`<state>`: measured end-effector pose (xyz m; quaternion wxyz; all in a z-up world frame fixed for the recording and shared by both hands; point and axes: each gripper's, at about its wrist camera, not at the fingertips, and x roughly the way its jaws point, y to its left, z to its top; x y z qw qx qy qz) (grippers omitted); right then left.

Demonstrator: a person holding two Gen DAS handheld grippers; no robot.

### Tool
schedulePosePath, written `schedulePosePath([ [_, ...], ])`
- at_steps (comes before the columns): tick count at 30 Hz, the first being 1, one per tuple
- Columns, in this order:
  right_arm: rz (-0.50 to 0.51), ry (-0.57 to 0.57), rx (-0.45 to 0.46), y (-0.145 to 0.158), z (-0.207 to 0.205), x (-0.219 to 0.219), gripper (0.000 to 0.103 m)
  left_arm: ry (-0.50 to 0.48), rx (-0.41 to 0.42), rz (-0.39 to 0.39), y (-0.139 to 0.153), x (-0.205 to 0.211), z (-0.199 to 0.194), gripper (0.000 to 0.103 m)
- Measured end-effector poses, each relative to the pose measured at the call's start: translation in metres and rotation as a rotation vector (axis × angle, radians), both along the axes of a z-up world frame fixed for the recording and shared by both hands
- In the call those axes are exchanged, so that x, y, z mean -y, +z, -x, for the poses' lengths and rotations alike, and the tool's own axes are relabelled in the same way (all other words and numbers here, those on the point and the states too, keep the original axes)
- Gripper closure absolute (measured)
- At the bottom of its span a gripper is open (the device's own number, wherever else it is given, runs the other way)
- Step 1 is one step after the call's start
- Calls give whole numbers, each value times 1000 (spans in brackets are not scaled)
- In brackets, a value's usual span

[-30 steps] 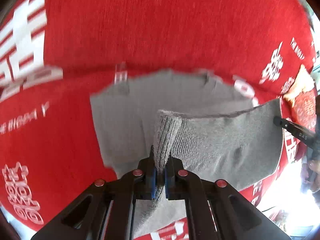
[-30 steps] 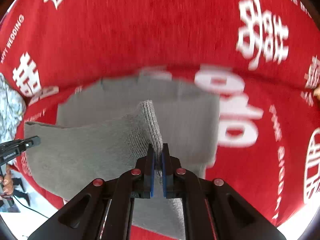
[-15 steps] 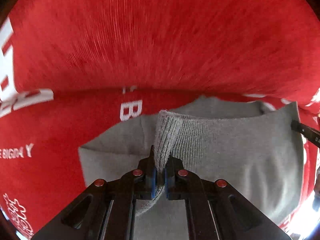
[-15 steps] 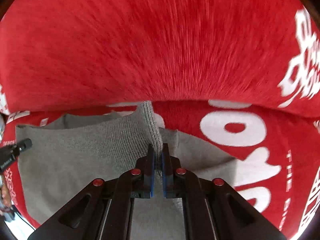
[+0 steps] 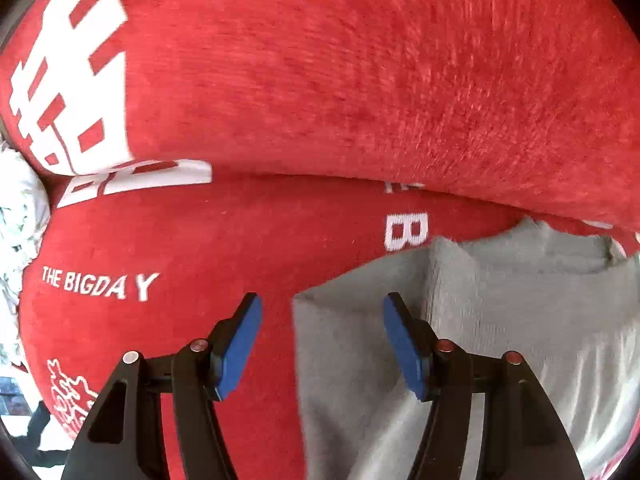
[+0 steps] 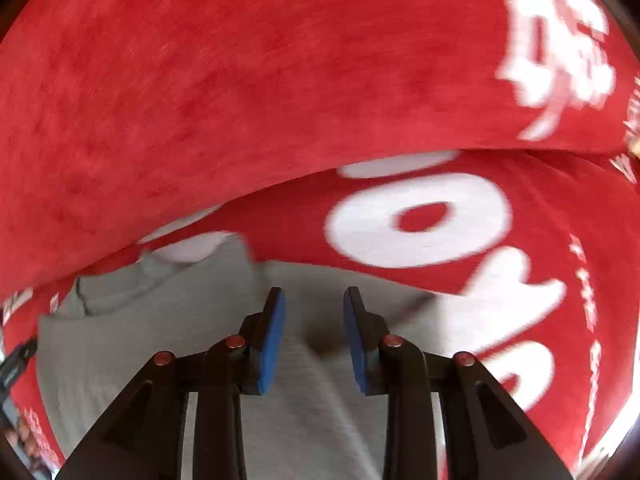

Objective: Fold small clothes
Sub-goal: 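Lay the hem over the collar and open both tools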

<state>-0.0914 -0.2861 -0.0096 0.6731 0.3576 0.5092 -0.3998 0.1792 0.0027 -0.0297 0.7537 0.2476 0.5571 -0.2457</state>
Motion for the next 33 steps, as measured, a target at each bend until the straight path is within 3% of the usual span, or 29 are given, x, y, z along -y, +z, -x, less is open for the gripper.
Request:
schedulePosePath([
  [4, -43, 65, 73, 24, 18, -29, 71, -20, -109, 61, 17, -23, 24, 39],
  [8, -96, 151, 114, 34, 32, -83, 71, -75, -148, 73, 22, -35, 73, 39],
  [13, -154, 208, 77, 13, 46, -128, 71, -39, -200, 26, 4, -58, 125, 39],
  [17, -148, 206, 38, 11, 69, -134, 77, 24, -232, 38, -7, -94, 127, 34],
  [20, -199, 132, 47, 15, 97, -133, 77, 78, -257, 17, -3, -117, 121, 34],
  [23, -292, 4, 166, 21, 129, -123, 65, 130, -319, 37, 4, -136, 116, 34],
  [25, -355, -99, 229, 21, 149, -126, 51, 162, -384, 75, 2, -146, 115, 34],
  [29, -463, -330, 300, 0, 180, -128, 51, 195, -404, 90, -5, -146, 119, 39],
  [30, -474, -381, 311, -10, 184, -128, 51, 192, -390, 85, -4, -143, 121, 58],
  [31, -477, -418, 320, -15, 186, -126, 71, 183, -396, 86, -6, -139, 123, 71],
  [32, -471, -423, 310, -15, 186, -123, 89, 174, -395, 92, -6, -135, 125, 74],
  [33, -454, -406, 287, -14, 182, -120, 92, 152, -368, 78, -3, -131, 128, 74],
])
